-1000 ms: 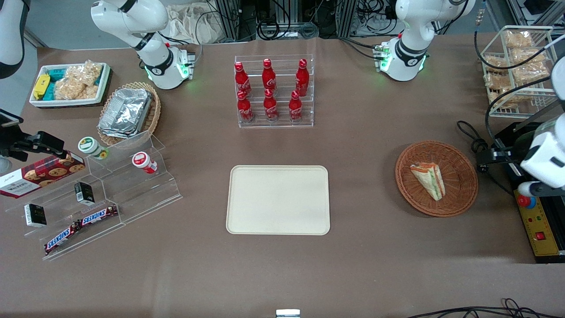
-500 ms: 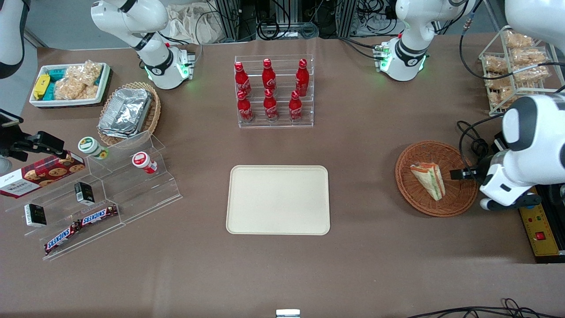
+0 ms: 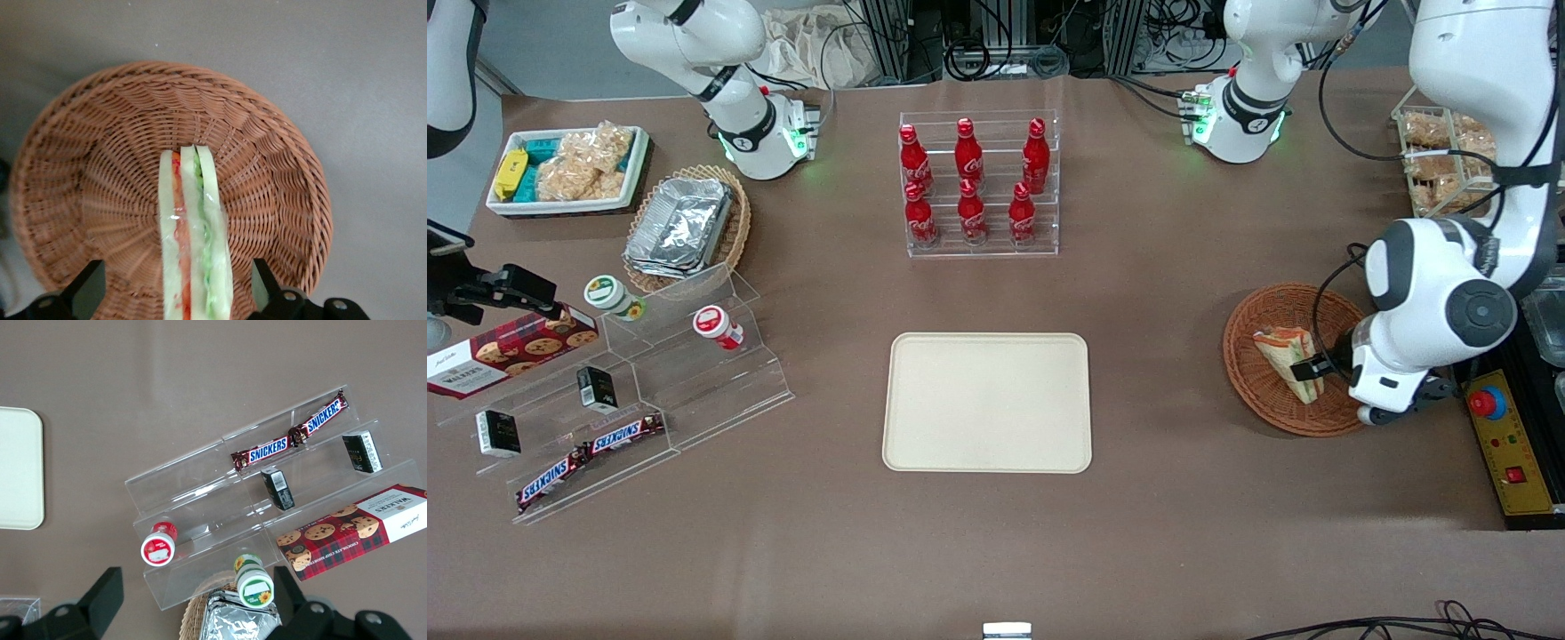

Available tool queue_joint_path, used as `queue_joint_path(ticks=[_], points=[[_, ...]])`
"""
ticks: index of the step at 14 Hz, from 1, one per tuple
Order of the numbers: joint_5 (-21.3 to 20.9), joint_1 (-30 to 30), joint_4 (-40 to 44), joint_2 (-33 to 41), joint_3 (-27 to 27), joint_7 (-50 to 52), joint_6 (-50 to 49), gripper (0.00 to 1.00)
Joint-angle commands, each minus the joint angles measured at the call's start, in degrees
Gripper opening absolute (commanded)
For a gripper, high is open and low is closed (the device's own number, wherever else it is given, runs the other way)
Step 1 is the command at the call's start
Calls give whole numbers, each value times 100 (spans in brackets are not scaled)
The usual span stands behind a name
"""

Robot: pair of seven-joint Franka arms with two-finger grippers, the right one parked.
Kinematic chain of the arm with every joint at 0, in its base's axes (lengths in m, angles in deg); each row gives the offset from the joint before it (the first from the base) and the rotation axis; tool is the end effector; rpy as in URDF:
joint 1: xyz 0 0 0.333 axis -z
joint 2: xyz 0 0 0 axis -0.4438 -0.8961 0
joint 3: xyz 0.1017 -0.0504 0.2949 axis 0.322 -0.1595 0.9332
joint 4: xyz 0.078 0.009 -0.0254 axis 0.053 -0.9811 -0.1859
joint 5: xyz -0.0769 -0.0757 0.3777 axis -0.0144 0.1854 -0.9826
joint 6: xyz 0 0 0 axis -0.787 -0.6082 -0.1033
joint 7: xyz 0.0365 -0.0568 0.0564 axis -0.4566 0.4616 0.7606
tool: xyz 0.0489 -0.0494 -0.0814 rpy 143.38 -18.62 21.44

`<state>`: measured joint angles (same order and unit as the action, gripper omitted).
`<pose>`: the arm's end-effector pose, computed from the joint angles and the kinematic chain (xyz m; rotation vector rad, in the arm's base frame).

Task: Place sandwich from basket to tray
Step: 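Lower the left gripper over the sandwich and close on it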

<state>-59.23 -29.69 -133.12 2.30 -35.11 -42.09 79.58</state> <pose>0.5916 -0.0030 0.2847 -3.0151 -0.6500 0.1225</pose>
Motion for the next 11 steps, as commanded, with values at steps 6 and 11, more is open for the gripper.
queue_joint_path(ticks=[6,11], points=[[32,17,-580,-58,-18,350,793,81],[24,52,-502,38,-53,342,532,6]])
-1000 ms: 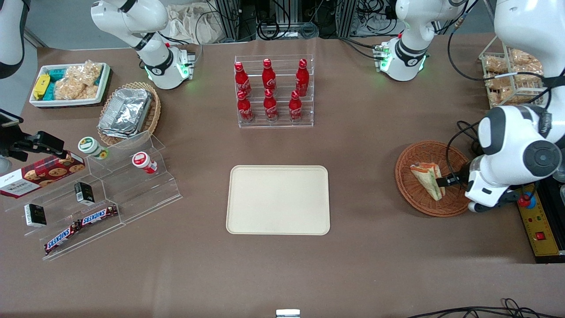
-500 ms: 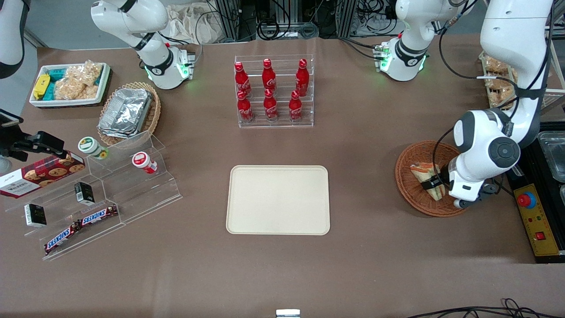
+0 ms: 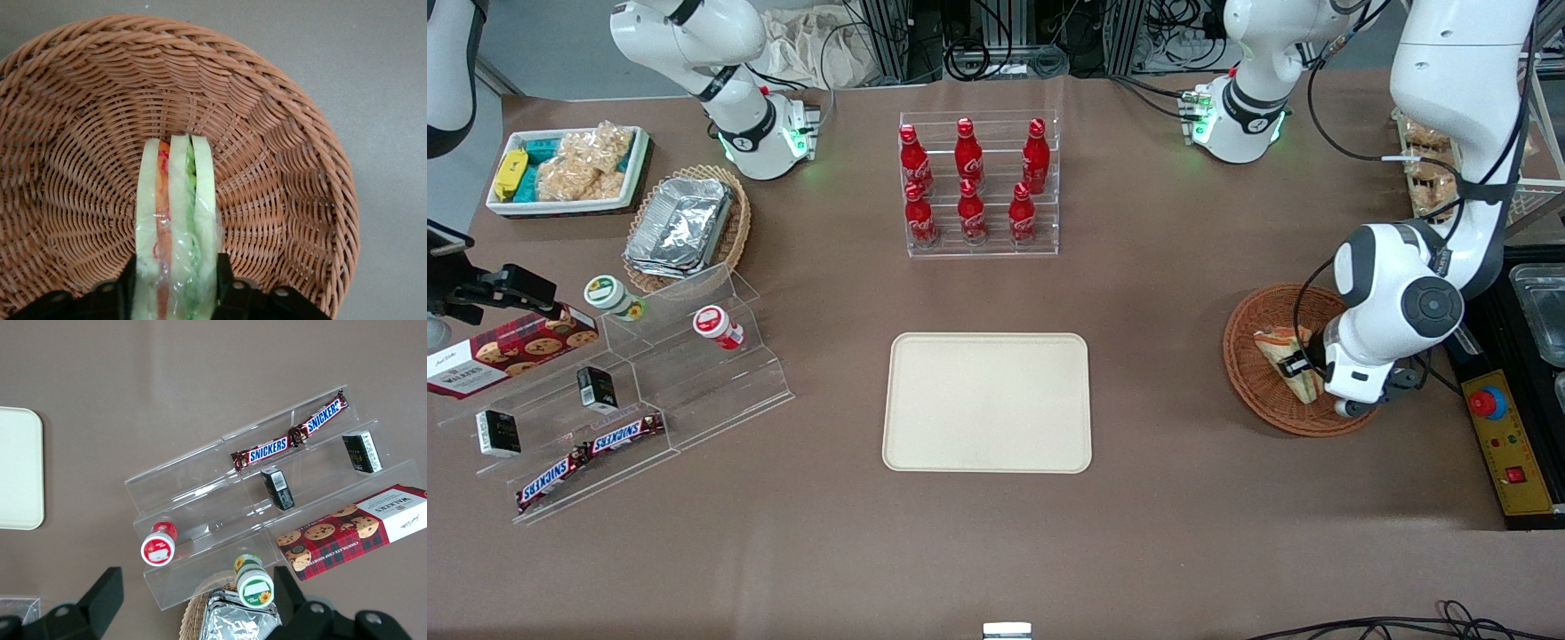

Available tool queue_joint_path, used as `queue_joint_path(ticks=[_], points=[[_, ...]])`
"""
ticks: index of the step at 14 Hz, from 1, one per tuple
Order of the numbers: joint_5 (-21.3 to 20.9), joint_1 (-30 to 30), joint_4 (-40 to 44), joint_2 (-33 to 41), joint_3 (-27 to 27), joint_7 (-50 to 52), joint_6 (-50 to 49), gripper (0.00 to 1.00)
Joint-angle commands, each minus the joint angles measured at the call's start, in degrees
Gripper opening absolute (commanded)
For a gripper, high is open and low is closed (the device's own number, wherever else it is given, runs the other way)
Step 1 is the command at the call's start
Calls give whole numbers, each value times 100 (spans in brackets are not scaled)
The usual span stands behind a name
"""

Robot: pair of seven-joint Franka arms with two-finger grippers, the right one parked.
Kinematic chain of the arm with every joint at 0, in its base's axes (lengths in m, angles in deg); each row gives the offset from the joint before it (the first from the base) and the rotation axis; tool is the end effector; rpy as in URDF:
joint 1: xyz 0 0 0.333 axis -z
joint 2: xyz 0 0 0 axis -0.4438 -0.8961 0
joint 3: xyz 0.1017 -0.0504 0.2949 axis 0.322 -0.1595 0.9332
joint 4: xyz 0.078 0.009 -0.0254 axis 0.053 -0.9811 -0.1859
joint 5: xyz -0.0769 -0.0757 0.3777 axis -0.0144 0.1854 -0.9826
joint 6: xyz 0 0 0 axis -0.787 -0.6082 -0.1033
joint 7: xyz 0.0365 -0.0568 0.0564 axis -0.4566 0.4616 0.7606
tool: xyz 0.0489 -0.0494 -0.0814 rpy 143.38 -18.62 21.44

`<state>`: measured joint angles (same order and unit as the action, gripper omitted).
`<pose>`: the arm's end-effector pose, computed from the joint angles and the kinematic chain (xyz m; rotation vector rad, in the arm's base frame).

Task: Place sandwich from basket to tray
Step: 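Lower the left gripper over the sandwich and close on it, then lift the sandwich out of the basket with the left gripper, then carry the held sandwich over the cream tray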

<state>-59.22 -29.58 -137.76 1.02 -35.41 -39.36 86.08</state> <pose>0.5757 -0.0088 0.2482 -3.0126 -0.7059 0.1087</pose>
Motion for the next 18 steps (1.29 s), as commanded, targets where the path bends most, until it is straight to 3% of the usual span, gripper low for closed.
queue_joint_path(ticks=[1,6,9,12,15,18], points=[[14,33,145,246,-24,69,-468,0],[58,7,2479,326,-243,-28,-3551,0],[171,33,3581,325,-305,-203,-4486,0],[181,42,3671,352,-532,-239,-4585,0],[94,94,3645,212,-1243,-230,-4192,0],[67,891,3671,-200,-1369,-248,-3427,0]])
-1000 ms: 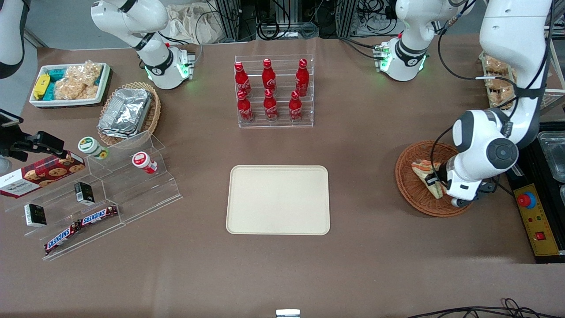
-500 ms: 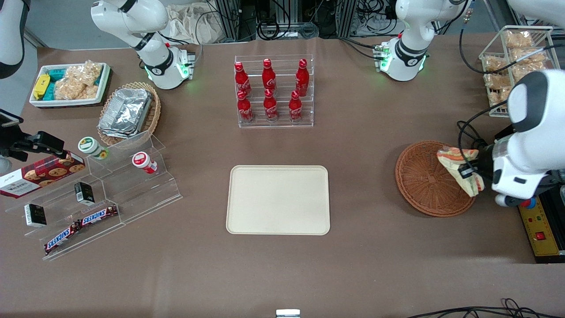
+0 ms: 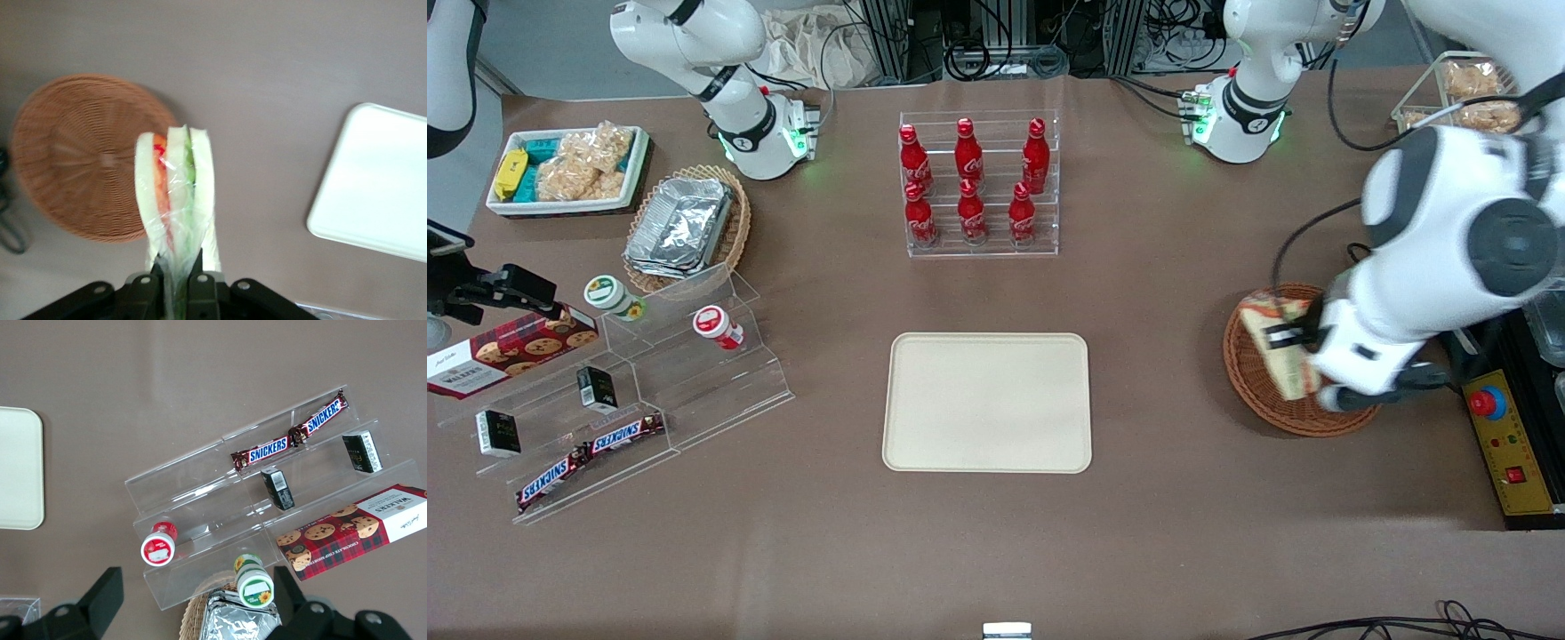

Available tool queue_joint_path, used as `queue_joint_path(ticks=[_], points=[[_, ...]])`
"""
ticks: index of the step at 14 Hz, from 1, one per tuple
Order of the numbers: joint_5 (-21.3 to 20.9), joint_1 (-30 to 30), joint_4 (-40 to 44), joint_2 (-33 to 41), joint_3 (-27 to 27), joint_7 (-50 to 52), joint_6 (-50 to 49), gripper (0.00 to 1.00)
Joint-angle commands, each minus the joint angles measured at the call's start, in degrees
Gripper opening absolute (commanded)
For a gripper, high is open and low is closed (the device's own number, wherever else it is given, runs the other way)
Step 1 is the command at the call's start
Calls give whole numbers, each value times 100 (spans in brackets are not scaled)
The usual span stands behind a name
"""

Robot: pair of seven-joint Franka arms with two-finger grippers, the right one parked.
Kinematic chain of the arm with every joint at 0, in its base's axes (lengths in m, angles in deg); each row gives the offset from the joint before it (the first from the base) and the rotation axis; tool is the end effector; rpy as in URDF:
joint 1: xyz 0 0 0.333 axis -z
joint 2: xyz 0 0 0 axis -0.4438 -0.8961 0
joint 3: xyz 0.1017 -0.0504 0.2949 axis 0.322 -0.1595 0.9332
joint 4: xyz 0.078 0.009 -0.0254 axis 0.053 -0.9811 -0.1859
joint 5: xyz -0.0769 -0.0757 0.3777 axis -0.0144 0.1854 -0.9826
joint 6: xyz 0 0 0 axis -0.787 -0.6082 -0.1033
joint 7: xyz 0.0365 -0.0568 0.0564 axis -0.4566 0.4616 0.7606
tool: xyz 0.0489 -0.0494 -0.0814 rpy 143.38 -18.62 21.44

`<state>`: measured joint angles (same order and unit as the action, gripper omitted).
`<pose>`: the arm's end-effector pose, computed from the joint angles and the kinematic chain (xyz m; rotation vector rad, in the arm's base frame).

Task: Place sandwich from basket to tray
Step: 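Carry the held sandwich over the cream tray, then lower the sandwich onto the tray and open the left gripper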

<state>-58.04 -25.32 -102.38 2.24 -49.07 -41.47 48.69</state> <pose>0.6225 -0.1807 0.4916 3.1166 0.2569 -0.1433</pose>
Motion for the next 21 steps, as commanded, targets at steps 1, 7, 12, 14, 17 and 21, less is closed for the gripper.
queue_joint_path(ticks=[1,7,12,14,17,21], points=[[-174,678,151,-516,-3,-37,558,0],[-544,1699,502,-1896,24,164,1799,0],[-544,1936,538,-2600,24,332,2528,0],[-544,2033,538,-2785,93,341,2748,0],[-535,2042,546,-2856,112,506,2864,79],[-535,1981,573,-2558,120,797,2427,99]])
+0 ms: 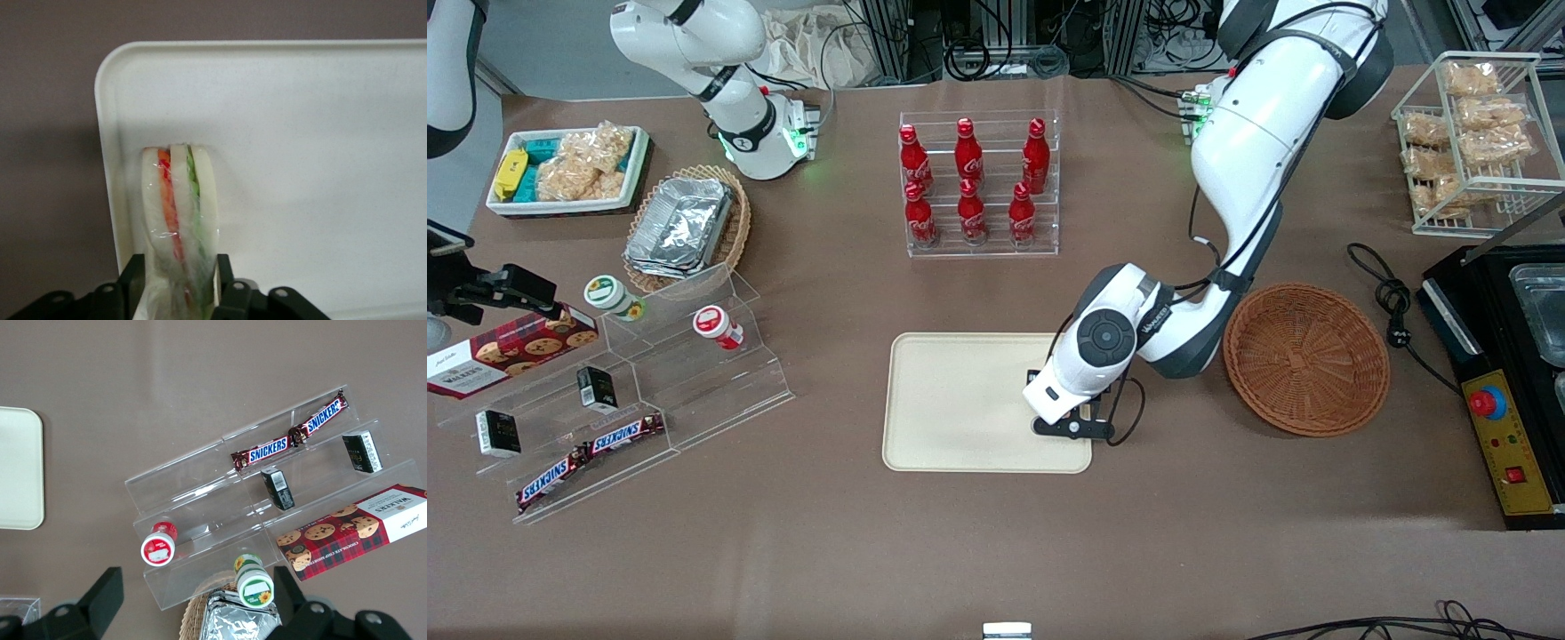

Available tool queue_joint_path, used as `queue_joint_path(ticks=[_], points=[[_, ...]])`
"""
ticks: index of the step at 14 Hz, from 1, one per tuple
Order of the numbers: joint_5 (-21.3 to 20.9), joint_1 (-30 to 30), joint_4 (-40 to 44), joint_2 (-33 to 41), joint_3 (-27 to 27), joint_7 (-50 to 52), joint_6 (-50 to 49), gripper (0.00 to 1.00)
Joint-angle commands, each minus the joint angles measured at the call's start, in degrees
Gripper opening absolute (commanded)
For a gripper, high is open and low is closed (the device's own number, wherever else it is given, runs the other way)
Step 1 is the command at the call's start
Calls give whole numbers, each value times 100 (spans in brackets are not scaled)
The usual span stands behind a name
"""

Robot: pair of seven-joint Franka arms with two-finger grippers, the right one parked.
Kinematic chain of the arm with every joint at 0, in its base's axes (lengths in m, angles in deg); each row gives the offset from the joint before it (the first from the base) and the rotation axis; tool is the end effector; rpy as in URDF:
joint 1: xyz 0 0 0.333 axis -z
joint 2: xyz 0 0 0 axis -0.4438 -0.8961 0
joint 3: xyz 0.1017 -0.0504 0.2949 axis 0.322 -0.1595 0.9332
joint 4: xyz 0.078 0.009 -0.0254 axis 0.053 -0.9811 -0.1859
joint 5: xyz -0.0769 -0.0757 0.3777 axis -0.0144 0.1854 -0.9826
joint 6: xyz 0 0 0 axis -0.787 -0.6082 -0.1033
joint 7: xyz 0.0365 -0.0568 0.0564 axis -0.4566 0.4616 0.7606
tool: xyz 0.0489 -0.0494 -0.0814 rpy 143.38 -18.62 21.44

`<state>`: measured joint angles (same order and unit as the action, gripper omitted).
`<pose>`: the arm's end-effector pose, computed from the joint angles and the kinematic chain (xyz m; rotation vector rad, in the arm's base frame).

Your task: Place sandwich from basket to tray

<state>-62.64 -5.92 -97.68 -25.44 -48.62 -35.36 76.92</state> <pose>0.6104 -0.4094 0.2419 3.0330 -0.0691 -0.0563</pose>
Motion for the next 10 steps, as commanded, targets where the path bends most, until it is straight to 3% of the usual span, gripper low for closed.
queue_joint_path(ticks=[1,4,7,10], points=[[-75,14,242,342,76,186,-783,99],[4,-266,481,956,199,187,-1813,99],[22,-915,437,1668,181,38,-2585,99],[126,-1618,463,2187,146,-1014,-3306,99]])
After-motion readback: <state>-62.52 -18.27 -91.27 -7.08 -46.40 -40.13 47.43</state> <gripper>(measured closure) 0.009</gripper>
